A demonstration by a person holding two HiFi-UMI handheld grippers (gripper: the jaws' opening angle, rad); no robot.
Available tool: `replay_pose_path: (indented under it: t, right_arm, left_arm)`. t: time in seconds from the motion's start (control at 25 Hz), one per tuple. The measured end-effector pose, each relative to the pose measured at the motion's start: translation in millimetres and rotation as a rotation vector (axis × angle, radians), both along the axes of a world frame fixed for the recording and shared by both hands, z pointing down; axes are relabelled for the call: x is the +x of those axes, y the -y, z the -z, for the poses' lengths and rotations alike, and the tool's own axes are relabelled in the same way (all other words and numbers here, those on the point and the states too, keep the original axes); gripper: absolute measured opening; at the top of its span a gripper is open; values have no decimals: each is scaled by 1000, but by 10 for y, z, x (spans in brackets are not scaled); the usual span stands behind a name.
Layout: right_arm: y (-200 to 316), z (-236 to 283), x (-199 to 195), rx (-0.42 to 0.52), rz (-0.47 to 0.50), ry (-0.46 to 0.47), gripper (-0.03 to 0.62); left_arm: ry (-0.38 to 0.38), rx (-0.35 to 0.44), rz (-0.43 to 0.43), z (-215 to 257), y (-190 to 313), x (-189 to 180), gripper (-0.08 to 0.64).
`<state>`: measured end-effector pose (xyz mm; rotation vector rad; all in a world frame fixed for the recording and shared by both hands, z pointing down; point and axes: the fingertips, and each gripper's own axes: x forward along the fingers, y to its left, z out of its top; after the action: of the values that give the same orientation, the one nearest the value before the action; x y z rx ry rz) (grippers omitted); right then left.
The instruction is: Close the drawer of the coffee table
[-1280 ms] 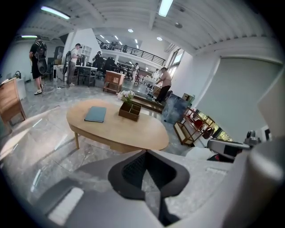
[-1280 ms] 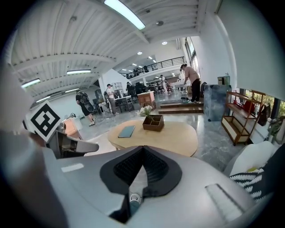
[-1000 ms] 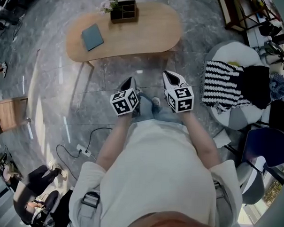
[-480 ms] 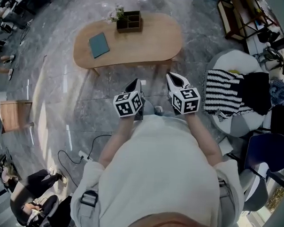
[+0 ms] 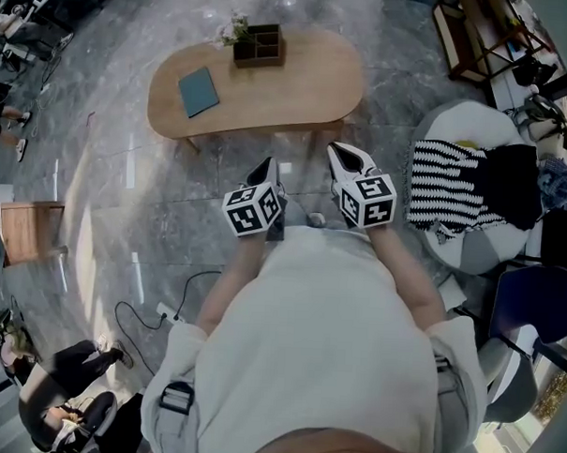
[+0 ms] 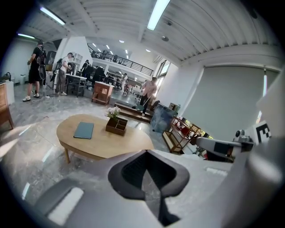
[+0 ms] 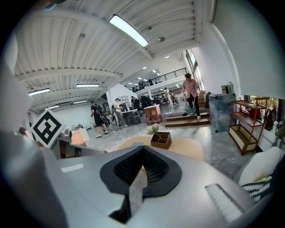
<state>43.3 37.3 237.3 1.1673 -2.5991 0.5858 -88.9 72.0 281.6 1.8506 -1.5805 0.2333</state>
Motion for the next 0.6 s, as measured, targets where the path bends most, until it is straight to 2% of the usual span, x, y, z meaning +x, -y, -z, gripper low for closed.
replay_pose_path:
  t: [0.6]
  right_arm:
    - [-35,-62,-33,-2,29,-27,0]
  left_arm:
    - [-8,-4,14,-30,-36,-38,0]
